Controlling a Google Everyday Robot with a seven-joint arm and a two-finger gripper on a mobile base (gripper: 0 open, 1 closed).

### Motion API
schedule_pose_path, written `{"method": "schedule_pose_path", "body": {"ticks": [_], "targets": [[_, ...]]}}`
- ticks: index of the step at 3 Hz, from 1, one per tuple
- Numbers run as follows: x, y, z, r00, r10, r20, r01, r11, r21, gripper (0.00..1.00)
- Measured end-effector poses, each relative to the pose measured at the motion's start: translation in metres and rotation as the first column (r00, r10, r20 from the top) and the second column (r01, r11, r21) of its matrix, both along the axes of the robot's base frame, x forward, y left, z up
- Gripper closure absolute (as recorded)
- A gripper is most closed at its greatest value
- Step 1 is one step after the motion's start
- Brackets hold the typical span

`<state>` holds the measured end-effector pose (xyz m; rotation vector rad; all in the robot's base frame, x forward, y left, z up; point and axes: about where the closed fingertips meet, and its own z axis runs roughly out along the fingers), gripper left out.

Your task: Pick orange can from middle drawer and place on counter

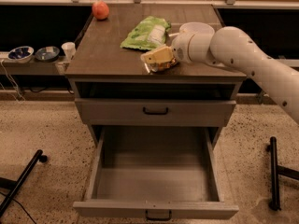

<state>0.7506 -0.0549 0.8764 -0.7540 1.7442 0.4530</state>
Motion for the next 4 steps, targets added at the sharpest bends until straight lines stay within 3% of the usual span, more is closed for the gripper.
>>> {"method": "schedule_pose_path", "body": {"ticks": [2, 3, 4], "targets": [[-0.006, -0.009, 0.016, 0.9973, 0.031, 0.067, -0.03, 0.999, -0.02, 0.0], [-0.012, -0.025, 0.025, 0.9928, 0.061, 0.103, -0.058, 0.998, -0.038, 0.0], [-0.024, -0.073, 0.036, 0.989, 0.063, 0.134, -0.046, 0.991, -0.124, 0.0]]}}
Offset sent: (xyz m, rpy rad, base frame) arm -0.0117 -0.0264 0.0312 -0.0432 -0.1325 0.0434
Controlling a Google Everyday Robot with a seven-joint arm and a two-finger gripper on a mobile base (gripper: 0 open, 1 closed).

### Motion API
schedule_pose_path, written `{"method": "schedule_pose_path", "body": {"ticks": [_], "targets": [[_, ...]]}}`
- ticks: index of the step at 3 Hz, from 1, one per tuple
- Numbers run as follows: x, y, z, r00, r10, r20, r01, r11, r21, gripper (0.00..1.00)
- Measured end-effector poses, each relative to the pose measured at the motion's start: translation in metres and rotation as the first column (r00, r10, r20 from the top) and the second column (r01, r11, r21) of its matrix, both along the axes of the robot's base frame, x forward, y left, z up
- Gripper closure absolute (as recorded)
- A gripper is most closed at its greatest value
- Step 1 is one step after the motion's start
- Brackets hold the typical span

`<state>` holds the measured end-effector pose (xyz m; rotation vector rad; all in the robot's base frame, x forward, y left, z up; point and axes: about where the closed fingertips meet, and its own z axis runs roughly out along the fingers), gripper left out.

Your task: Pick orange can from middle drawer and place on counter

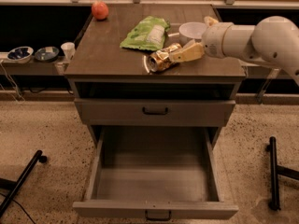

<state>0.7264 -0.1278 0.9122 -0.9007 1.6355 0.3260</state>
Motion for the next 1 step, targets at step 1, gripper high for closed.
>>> {"method": "schedule_pose_path", "body": {"ticks": [1], "targets": [[-0.0035, -0.008, 0.0005, 1.0, 0.005, 0.003, -0.005, 1.0, -0.02, 0.0]]}}
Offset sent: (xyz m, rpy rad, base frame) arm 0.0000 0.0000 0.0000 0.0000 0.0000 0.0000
